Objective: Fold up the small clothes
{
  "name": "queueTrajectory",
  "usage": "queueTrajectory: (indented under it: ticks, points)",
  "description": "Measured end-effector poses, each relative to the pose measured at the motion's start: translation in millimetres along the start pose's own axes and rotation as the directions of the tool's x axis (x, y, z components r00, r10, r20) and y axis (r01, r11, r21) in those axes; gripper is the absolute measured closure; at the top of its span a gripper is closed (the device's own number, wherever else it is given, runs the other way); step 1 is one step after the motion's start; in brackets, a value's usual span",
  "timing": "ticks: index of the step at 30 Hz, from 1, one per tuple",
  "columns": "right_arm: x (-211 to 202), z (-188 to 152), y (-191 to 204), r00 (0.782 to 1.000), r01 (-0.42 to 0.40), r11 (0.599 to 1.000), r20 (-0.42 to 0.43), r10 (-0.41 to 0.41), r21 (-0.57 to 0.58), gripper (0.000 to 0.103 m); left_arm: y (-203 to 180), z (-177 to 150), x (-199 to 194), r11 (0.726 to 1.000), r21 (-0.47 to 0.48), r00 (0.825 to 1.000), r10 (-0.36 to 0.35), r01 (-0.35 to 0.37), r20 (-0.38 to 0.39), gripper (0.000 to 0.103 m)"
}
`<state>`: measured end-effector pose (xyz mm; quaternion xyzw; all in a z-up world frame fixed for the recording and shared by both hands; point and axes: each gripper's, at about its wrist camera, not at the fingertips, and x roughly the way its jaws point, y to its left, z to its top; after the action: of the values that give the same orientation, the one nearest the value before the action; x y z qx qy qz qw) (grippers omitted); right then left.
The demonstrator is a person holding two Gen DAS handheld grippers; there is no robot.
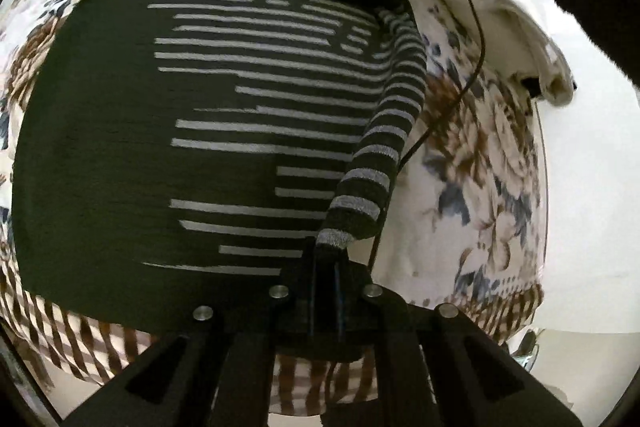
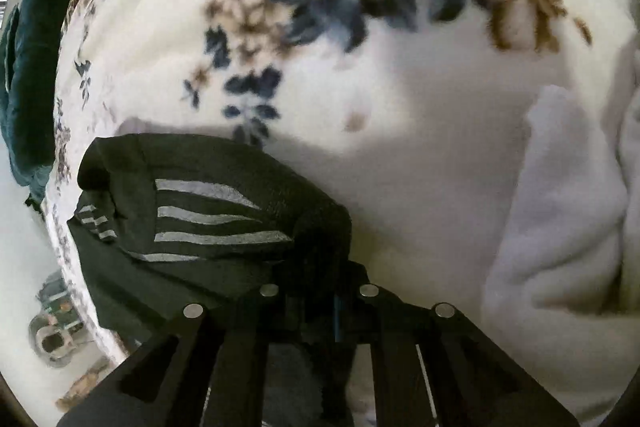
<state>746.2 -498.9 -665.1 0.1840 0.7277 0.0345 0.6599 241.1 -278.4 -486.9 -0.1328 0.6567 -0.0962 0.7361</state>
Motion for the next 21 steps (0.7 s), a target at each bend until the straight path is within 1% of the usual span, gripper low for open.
queueTrajectory:
  ticks: [3,6,9,12,15,16,19,21]
  points:
    - [-16,-10,20,0.999,0.039,0.999,0.03,-0.039,-0.01,0.095,9,3,-21,1.0,-0.008,0.999,-0.026,0.026,0.043,0.098]
    - [-40,-17,58,0.996,0.085,0.994,0.04,-0.083,-0.073,0.096,30,6,-54,0.997,-0.049,0.994,-0.056,0.061,0.089,0.098]
    - [-65,-27,117,0.992,0.125,0.98,0.051,-0.119,-0.152,0.096,60,7,-84,0.99,-0.106,0.989,-0.076,0.09,0.125,0.098]
    - [-74,-37,178,0.987,0.161,0.965,0.054,-0.153,-0.207,0.096,101,2,-111,0.98,-0.169,0.985,-0.078,0.105,0.156,0.098]
    - [-65,-49,256,0.98,0.198,0.944,0.062,-0.188,-0.263,0.096,143,-6,-127,0.962,-0.243,0.981,-0.078,0.12,0.178,0.098]
    - [-60,-52,275,0.979,0.203,0.94,0.062,-0.194,-0.274,0.096,160,-8,-130,0.954,-0.272,0.98,-0.075,0.123,0.182,0.098]
    - [-32,-63,345,0.976,0.217,0.925,0.057,-0.209,-0.312,0.096,203,-19,-133,0.93,-0.34,0.979,-0.073,0.136,0.191,0.098]
    - [-5,-72,393,0.972,0.234,0.909,0.056,-0.23,-0.345,0.096,234,-26,-130,0.911,-0.385,0.978,-0.075,0.147,0.196,0.098]
